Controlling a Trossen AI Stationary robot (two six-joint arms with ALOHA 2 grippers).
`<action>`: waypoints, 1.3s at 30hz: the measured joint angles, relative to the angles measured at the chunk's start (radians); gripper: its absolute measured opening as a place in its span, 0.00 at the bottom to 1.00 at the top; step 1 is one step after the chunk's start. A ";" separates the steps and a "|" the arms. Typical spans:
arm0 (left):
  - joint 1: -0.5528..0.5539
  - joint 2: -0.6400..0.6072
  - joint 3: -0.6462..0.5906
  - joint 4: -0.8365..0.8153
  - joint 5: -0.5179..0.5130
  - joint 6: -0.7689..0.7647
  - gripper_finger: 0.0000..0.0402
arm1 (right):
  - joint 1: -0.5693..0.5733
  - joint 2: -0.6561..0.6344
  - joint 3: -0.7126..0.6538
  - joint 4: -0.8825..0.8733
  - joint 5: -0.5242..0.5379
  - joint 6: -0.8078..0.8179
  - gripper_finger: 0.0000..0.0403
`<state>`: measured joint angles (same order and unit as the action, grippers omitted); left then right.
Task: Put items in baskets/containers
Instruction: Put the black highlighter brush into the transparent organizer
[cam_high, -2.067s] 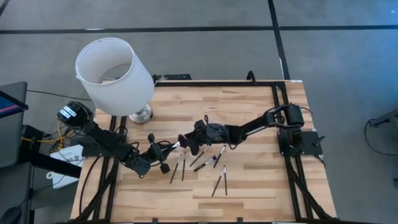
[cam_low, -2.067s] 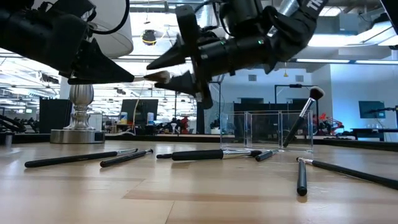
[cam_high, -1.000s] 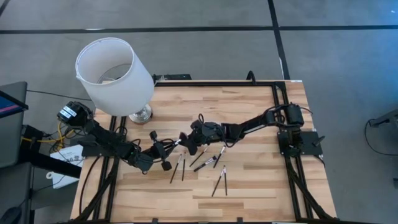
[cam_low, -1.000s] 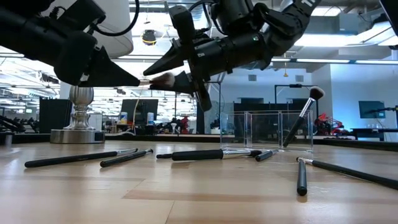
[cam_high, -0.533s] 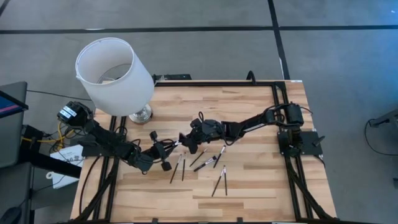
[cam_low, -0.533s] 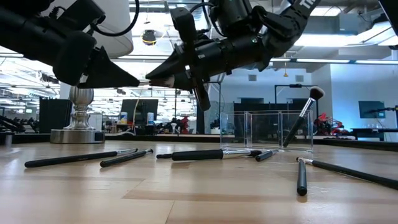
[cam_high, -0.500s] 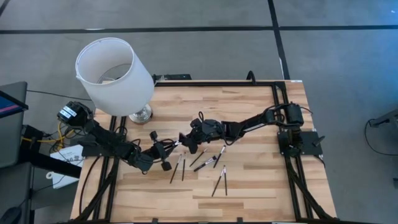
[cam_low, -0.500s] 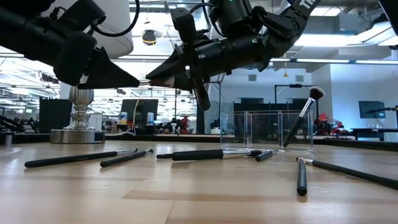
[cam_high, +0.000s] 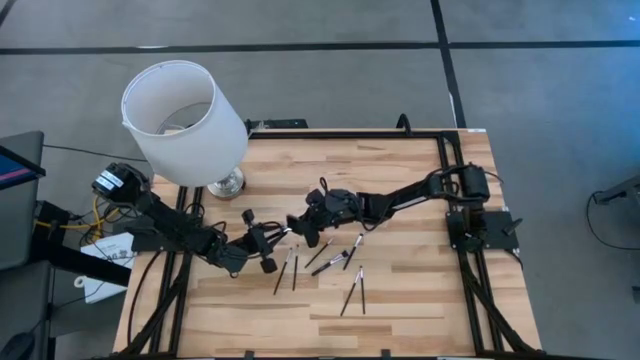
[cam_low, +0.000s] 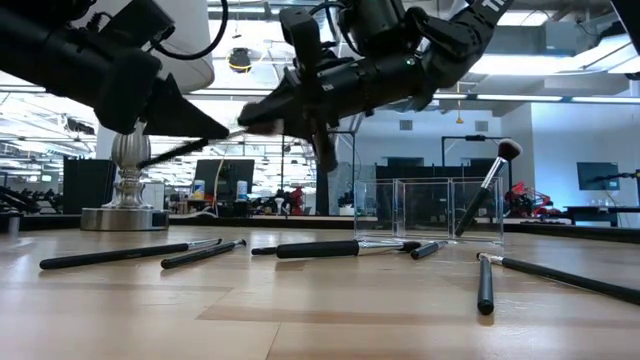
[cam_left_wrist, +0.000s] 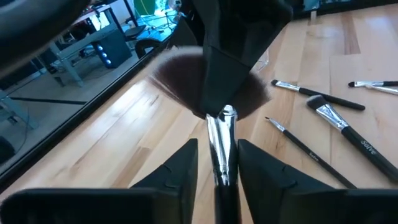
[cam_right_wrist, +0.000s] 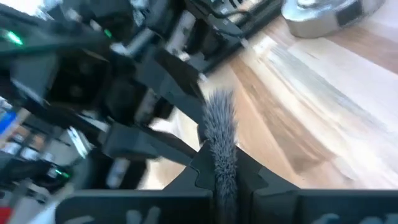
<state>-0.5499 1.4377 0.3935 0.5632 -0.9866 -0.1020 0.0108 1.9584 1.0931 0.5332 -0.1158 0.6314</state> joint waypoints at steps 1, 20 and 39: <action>0.000 -0.006 0.000 0.000 -0.003 0.000 0.29 | -0.003 -0.007 0.000 -0.028 0.000 -0.018 0.01; -0.020 -0.184 0.000 0.005 0.141 -0.063 0.32 | 0.021 -0.599 0.122 -1.139 0.464 -0.295 0.00; 0.009 0.016 0.000 -0.005 0.376 -0.378 0.34 | -0.053 -0.378 0.130 -1.279 0.446 -0.352 0.01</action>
<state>-0.5411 1.4536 0.3931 0.5585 -0.6105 -0.4799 -0.0422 1.5799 1.2236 -0.7461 0.3300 0.2794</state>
